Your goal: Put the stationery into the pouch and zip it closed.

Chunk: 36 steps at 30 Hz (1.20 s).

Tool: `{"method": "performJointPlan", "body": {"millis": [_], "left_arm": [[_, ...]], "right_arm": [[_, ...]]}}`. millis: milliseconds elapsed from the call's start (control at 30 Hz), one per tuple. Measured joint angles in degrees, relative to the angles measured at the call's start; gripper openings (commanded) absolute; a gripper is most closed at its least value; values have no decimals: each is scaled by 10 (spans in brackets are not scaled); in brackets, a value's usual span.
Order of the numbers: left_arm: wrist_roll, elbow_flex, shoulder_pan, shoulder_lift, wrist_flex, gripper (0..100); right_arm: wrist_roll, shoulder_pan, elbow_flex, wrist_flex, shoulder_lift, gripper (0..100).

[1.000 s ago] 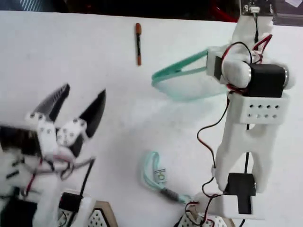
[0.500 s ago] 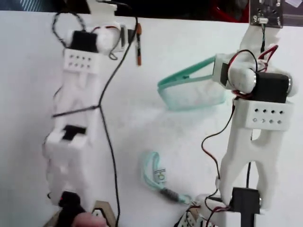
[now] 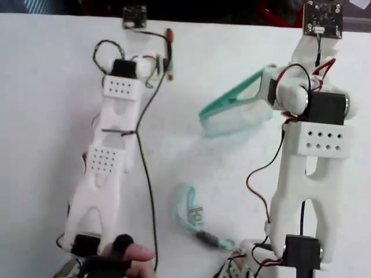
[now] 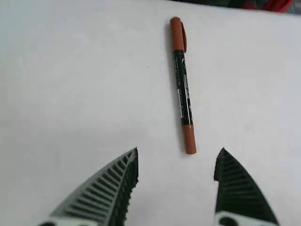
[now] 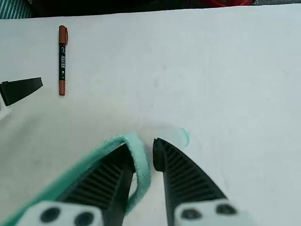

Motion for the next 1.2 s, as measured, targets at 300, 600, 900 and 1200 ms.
{"method": "performJointPlan", "body": {"millis": [300,600,900,1200], "left_arm": [[-2,56,11,33,-117,207],[-101,127,21,33,-155,89],[-142,145,24,33,-170,86],[-82,72,23,55,-215,237]], "right_arm": [[0,0,18,0,-1,18],[0,0,114,-50,-91,18],[14,-13,230,-117,-190,18],[14,-19,97,-76,-42,18]]}}
